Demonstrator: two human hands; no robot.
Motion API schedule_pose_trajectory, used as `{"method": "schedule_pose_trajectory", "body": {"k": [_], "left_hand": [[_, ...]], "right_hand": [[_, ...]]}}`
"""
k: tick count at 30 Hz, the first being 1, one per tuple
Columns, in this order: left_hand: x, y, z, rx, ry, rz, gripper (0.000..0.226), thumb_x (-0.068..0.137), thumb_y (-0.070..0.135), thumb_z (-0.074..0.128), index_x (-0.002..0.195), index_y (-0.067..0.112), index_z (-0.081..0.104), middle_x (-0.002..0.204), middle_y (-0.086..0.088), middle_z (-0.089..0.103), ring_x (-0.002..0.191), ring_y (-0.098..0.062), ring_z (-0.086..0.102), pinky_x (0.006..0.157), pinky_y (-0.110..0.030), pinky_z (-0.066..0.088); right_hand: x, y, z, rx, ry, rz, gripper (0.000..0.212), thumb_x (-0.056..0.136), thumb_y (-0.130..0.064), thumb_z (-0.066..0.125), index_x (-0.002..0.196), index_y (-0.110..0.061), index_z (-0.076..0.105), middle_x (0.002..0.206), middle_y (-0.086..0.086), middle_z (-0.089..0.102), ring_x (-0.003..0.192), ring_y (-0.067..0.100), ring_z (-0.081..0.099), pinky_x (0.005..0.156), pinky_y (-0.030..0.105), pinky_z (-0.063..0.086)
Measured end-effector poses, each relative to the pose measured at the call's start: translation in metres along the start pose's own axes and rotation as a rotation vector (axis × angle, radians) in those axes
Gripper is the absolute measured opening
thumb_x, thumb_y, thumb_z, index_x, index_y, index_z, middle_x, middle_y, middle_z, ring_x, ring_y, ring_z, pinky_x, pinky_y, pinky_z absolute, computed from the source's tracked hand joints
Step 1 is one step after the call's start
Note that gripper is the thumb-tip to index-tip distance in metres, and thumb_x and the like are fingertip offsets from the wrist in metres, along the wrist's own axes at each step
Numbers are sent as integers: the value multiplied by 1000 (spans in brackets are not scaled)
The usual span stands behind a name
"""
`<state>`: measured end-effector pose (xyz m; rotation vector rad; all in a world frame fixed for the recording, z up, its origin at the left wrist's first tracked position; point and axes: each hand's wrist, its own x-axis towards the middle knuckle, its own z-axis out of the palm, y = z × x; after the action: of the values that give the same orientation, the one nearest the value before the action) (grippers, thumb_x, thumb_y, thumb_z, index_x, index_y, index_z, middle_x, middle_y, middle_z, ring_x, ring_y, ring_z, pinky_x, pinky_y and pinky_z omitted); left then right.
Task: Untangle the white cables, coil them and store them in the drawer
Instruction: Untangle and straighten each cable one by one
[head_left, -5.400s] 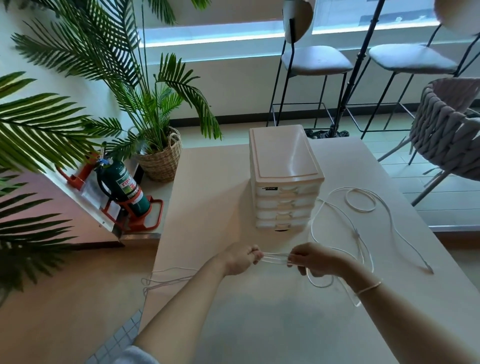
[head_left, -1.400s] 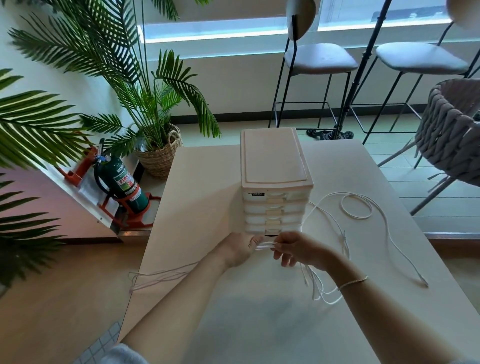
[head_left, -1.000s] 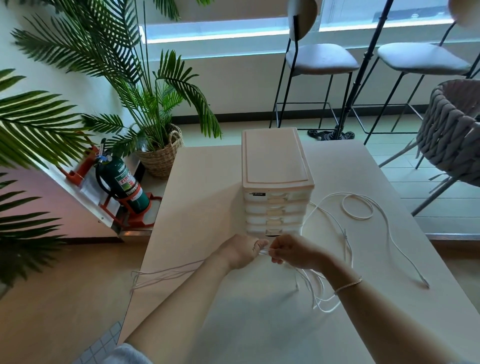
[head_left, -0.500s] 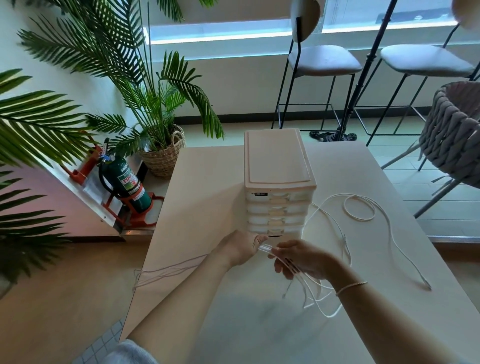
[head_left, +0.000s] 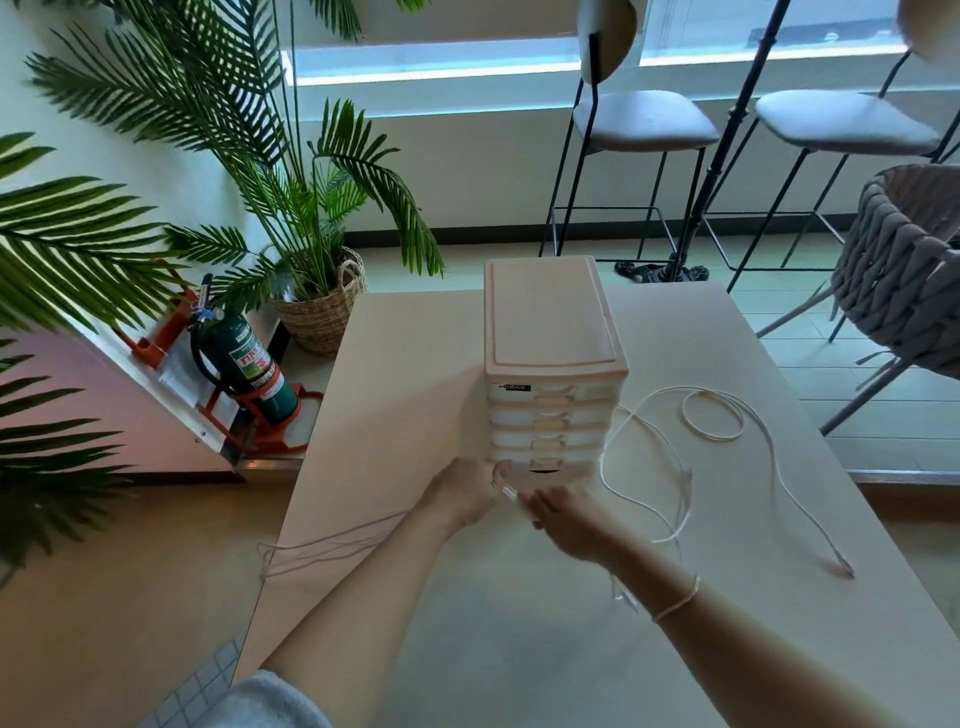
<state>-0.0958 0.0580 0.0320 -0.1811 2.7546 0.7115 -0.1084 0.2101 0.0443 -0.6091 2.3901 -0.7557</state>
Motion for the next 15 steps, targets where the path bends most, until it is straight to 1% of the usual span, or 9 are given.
{"method": "schedule_pose_trajectory", "body": {"k": [1, 3, 5, 6, 8, 10, 12, 14, 15], "left_hand": [[2, -2, 2, 1, -5, -14, 46, 102, 34, 29, 109, 5, 63, 113, -23, 63, 107, -36, 57, 82, -34, 42], [3, -4, 6, 6, -21, -30, 47, 101, 37, 28, 108, 7, 63, 113, -20, 64, 107, -35, 58, 83, -33, 43], [2, -4, 8, 11, -49, -19, 47, 101, 37, 28, 104, 5, 62, 111, -21, 64, 104, -35, 58, 80, -32, 42], [0, -2, 8, 10, -66, 6, 46, 101, 36, 29, 99, 4, 62, 105, -22, 64, 99, -33, 58, 76, -31, 40], [-6, 5, 12, -18, -104, 73, 45, 101, 35, 30, 90, 1, 58, 92, -20, 61, 84, -23, 53, 67, -29, 30], [-11, 10, 13, -51, -128, 120, 46, 101, 34, 32, 92, -2, 58, 90, -19, 60, 79, -17, 46, 62, -25, 24], [-10, 6, 11, -93, -123, 112, 44, 101, 33, 34, 86, 0, 58, 84, -18, 59, 76, -17, 46, 61, -25, 25], [-10, -5, 8, -144, -134, 90, 39, 100, 34, 37, 75, 12, 56, 78, -7, 56, 76, -17, 50, 60, -25, 28], [-10, -11, 6, -150, -148, 75, 37, 100, 35, 38, 73, 15, 55, 79, -5, 57, 77, -18, 50, 60, -25, 30]], "right_hand": [[-2, -5, 4, -32, -43, -37, 37, 101, -27, 33, 80, -11, 60, 67, -3, 48, 72, 17, 47, 65, 30, 33], [-2, -7, 5, -53, -72, -46, 41, 101, -30, 32, 63, -22, 45, 62, -9, 45, 74, 17, 47, 65, 27, 31], [0, -2, -4, 28, -86, 46, 38, 100, -33, 33, 64, -29, 42, 68, -6, 50, 77, 16, 48, 66, 26, 35], [1, 2, -11, 96, -62, 104, 35, 100, -34, 34, 66, -30, 44, 72, -4, 53, 77, 17, 50, 67, 26, 39], [5, 11, -22, 212, 51, 172, 34, 99, -35, 37, 68, -26, 49, 68, -4, 53, 68, 14, 51, 60, 22, 41], [10, 14, -24, 232, 140, 166, 36, 98, -32, 42, 67, -21, 55, 64, -4, 52, 60, 11, 48, 55, 23, 38], [13, 15, -20, 258, 120, 156, 37, 97, -31, 45, 64, -19, 55, 61, -2, 50, 58, 13, 45, 57, 25, 36], [13, 15, -19, 395, 28, 158, 39, 97, -29, 45, 61, -18, 51, 54, -3, 47, 45, 7, 38, 46, 20, 31], [11, 16, -22, 438, -22, 171, 39, 97, -29, 45, 61, -16, 52, 50, -4, 44, 38, 4, 33, 40, 16, 27]]}}
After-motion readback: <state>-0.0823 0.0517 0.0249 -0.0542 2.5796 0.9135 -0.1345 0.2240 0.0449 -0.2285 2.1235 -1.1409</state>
